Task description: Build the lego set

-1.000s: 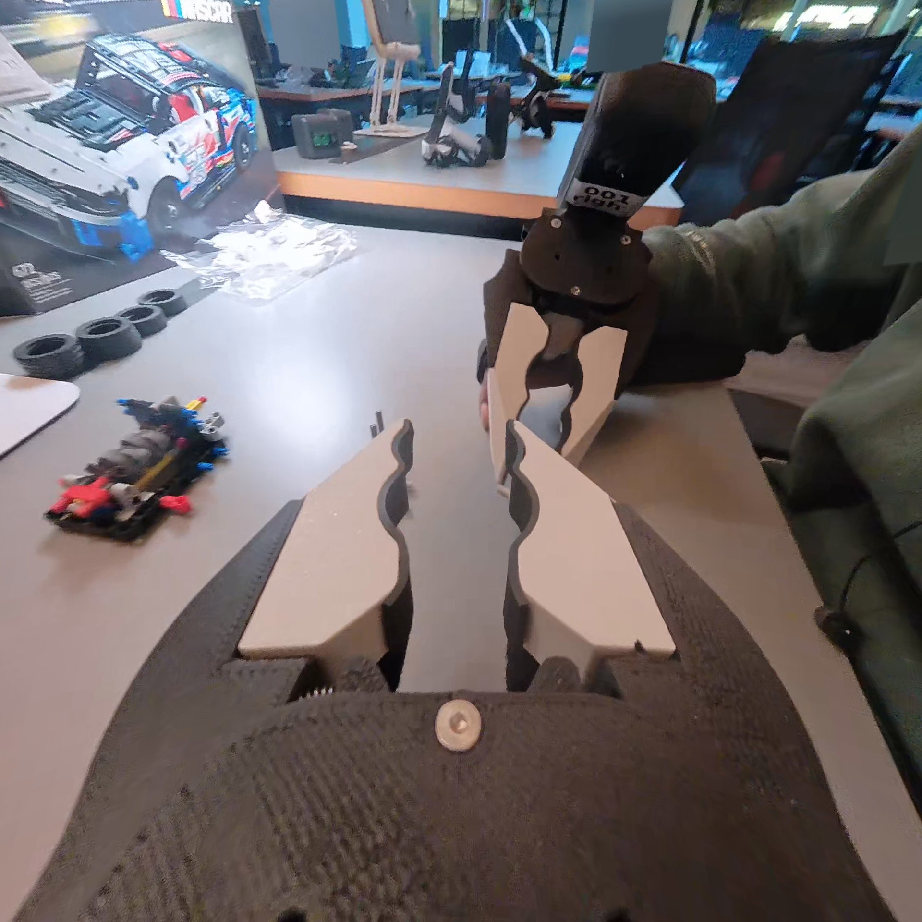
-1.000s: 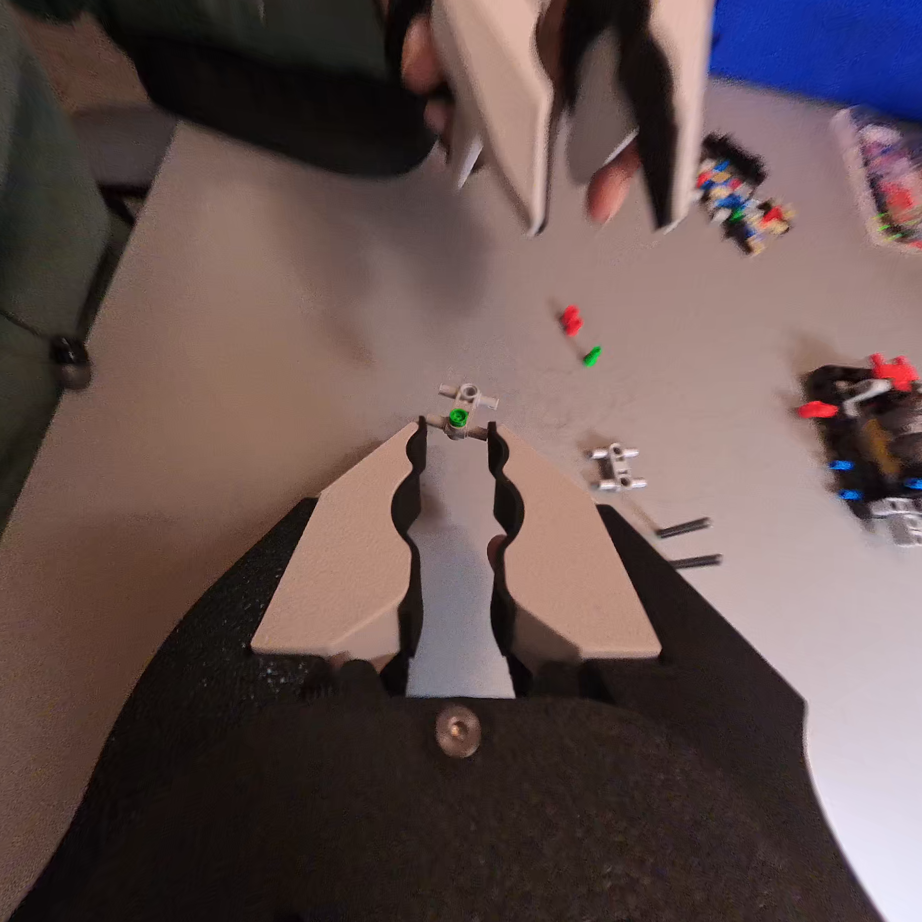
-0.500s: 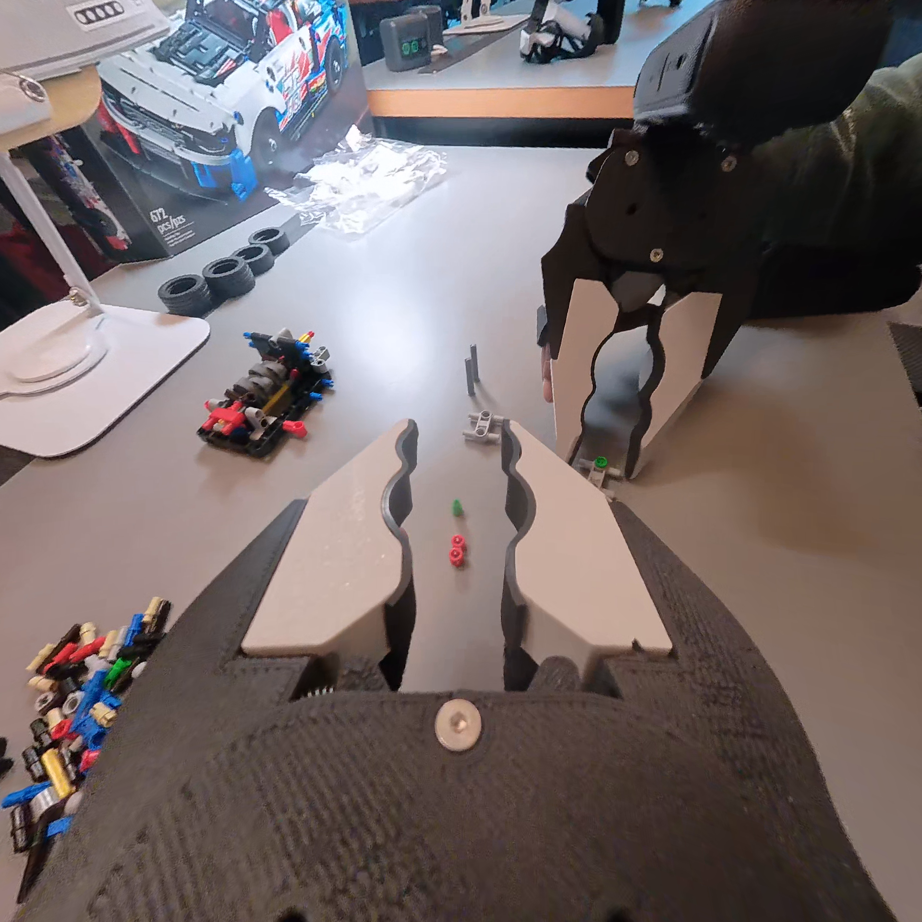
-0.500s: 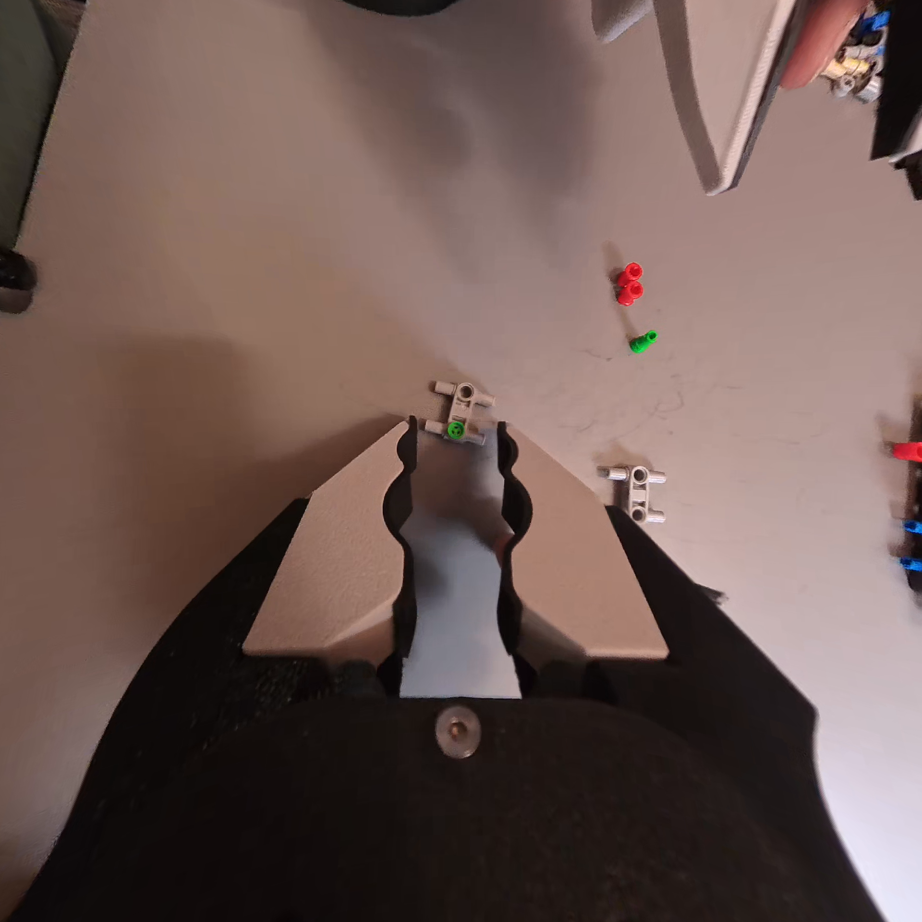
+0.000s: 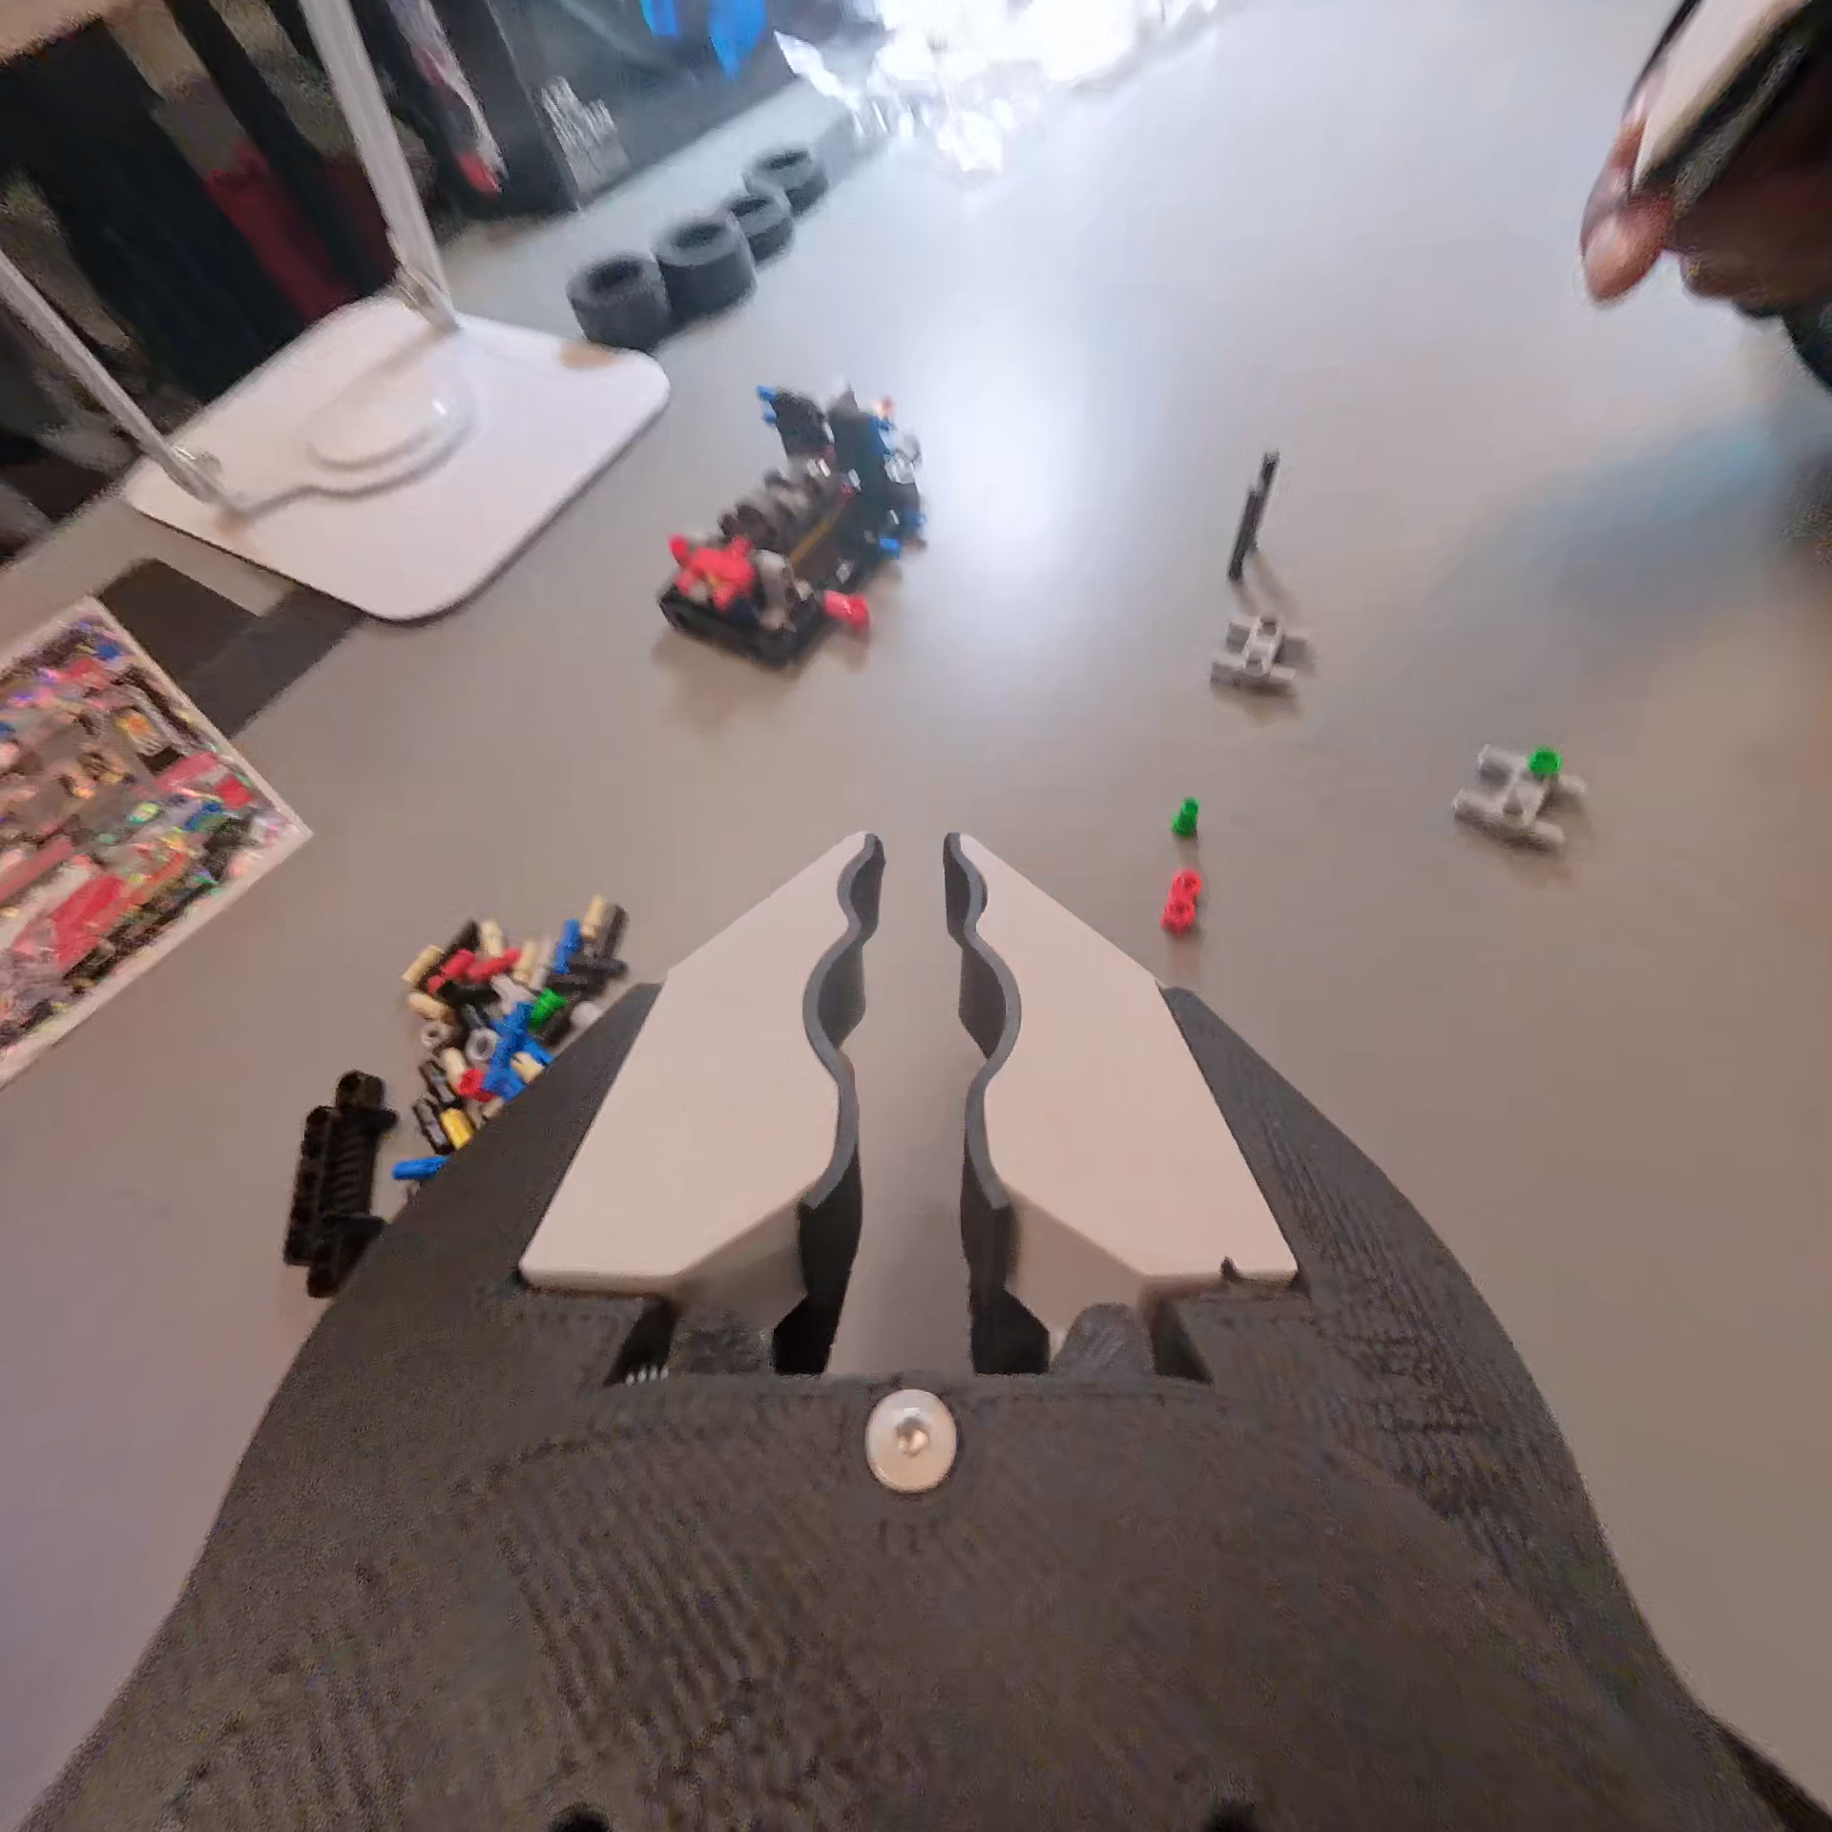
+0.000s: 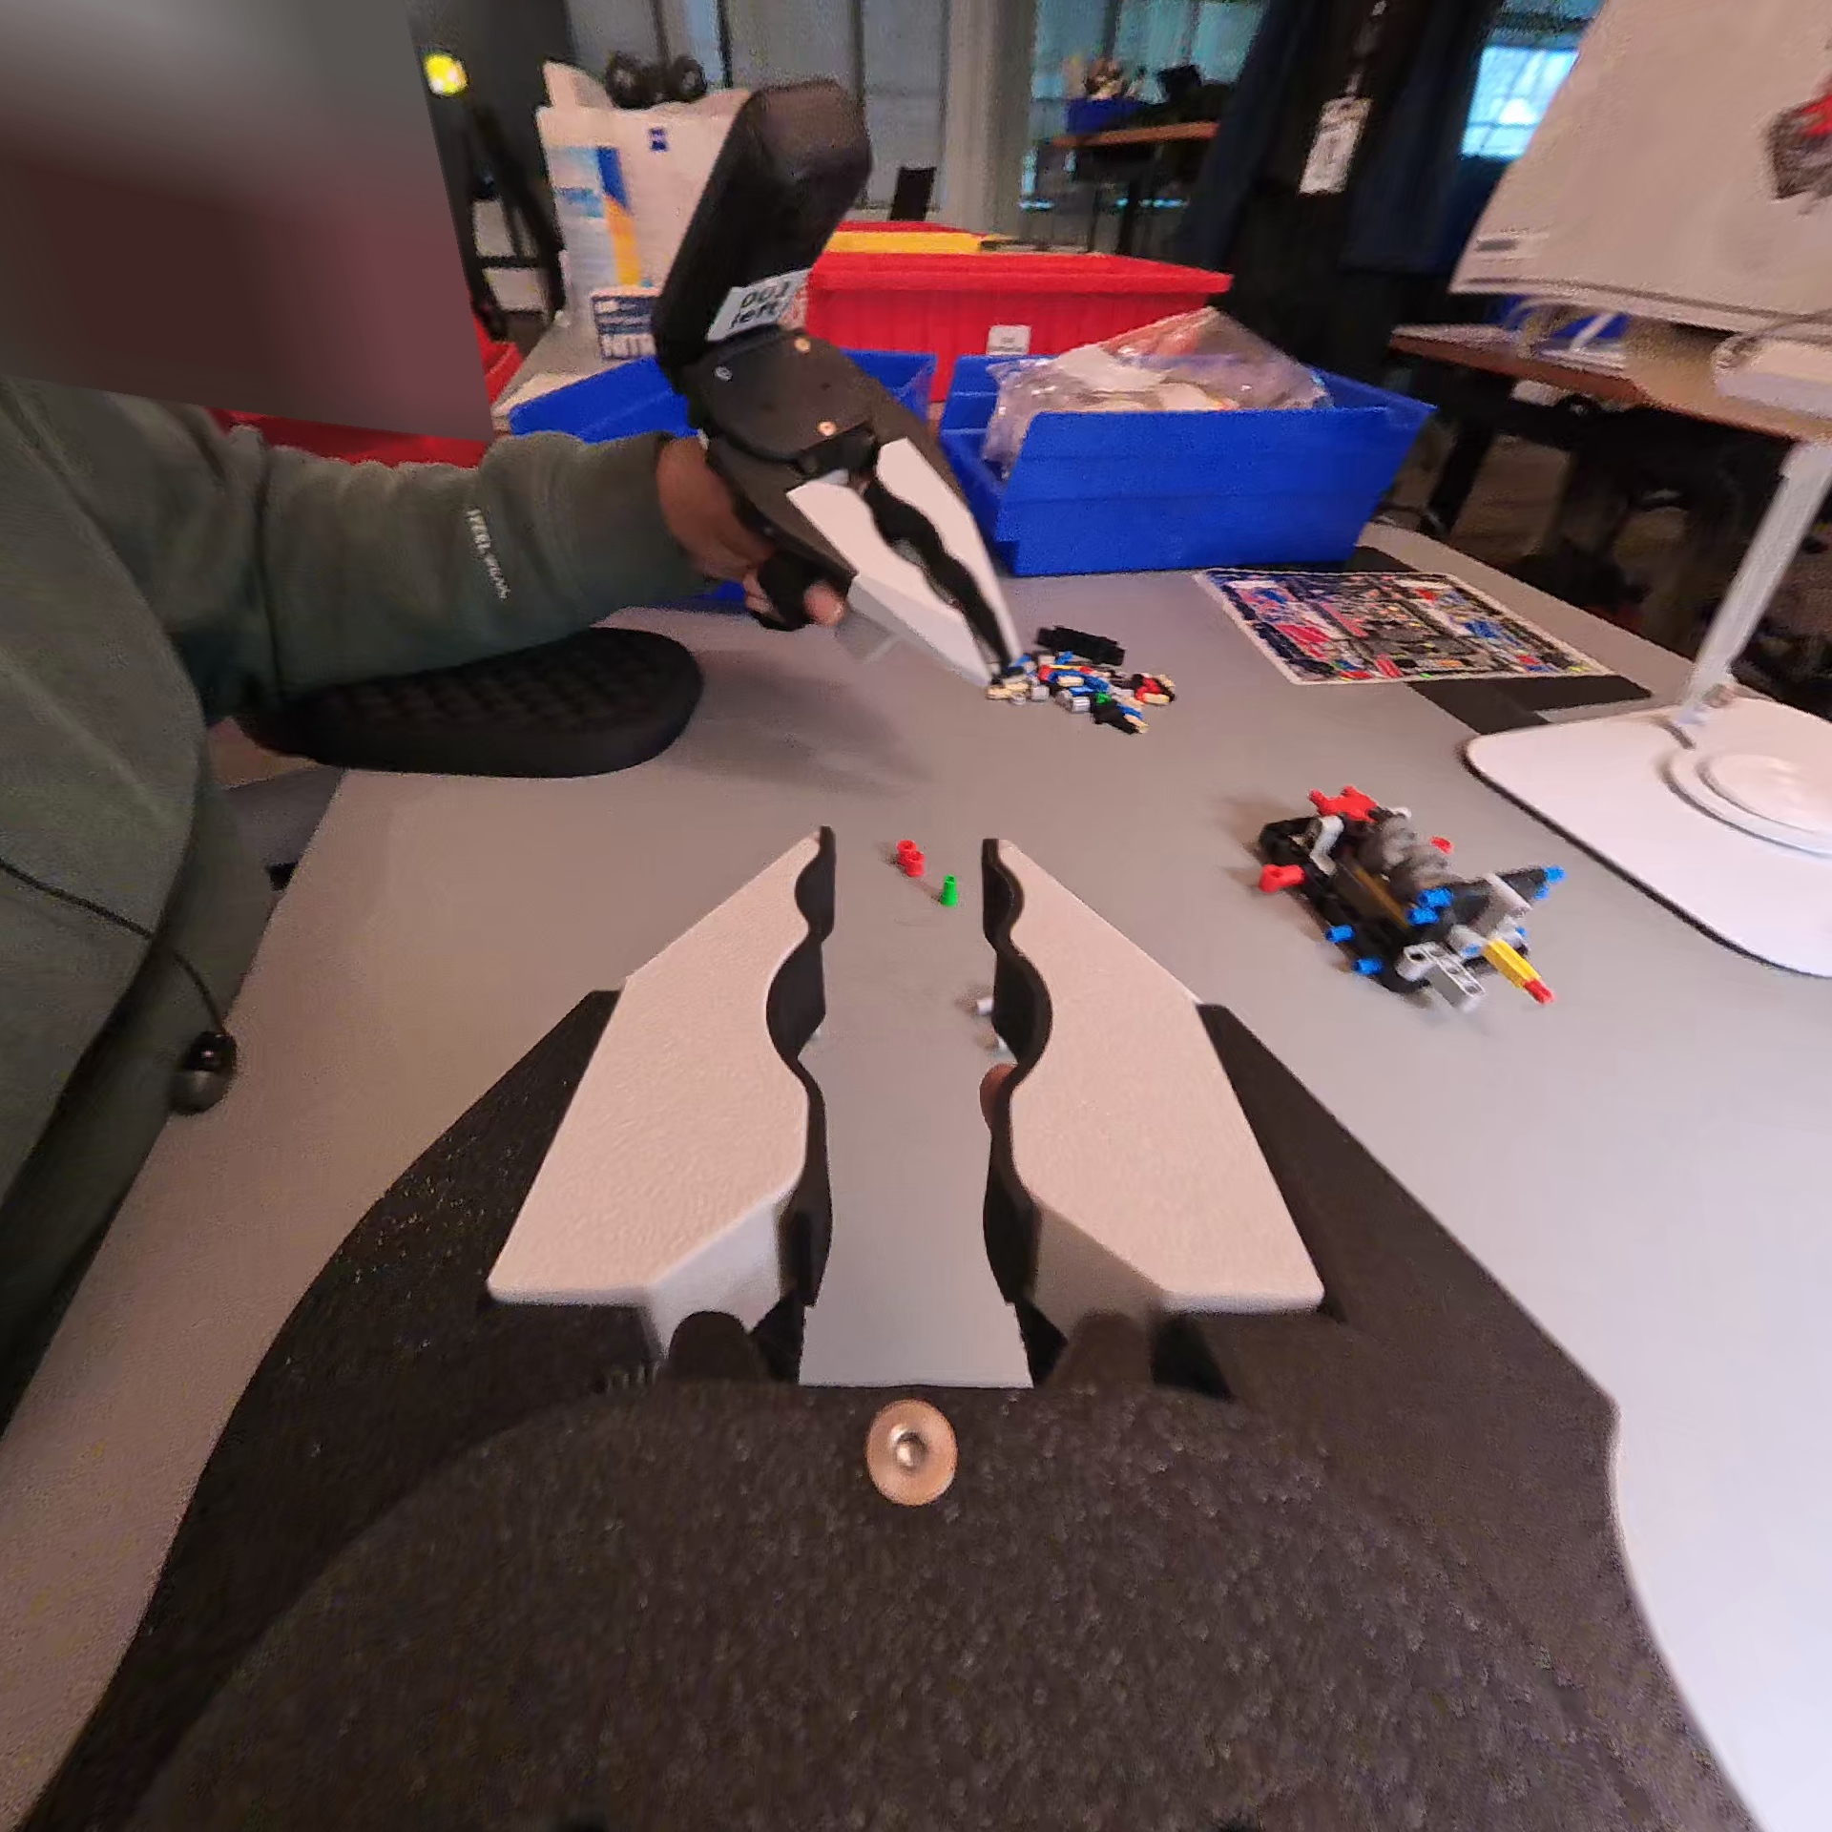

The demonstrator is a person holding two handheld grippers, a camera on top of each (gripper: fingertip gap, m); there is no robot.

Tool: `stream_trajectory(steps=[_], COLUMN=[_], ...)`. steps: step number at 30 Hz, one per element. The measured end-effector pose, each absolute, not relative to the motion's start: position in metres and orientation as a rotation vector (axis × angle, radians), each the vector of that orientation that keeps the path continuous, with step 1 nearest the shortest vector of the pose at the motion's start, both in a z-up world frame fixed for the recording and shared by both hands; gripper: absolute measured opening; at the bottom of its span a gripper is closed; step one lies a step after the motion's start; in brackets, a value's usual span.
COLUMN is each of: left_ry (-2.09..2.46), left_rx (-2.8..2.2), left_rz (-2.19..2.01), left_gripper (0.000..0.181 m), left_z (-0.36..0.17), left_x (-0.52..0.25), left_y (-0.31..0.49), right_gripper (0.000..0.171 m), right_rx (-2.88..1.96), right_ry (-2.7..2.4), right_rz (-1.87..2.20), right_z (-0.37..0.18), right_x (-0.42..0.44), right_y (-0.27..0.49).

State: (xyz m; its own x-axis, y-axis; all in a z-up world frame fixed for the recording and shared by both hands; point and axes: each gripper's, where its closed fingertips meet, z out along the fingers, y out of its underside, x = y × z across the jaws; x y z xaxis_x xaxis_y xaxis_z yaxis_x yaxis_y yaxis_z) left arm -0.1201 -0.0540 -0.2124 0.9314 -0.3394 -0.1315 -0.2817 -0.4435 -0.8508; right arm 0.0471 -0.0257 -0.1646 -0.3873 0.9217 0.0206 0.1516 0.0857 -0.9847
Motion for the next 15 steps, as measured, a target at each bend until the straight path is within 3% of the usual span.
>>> stream_trajectory(steps=[7, 15], left_ry=[0.717, 0.767], left_rx=[-2.215, -2.251], left_rz=[-0.264, -0.251], left_gripper=[0.011, 0.008], left_z=[-0.258, -0.271], left_x=[-0.072, -0.059], left_y=[-0.074, -0.071], right_gripper=[0.022, 0.019], right_rx=[-1.095, -1.093], right_ry=[-1.582, -1.593], right_rz=[1.332, 1.321], right_z=[-0.165, -0.168], right_x=[0.051, 0.054], right_y=[-0.011, -0.014])
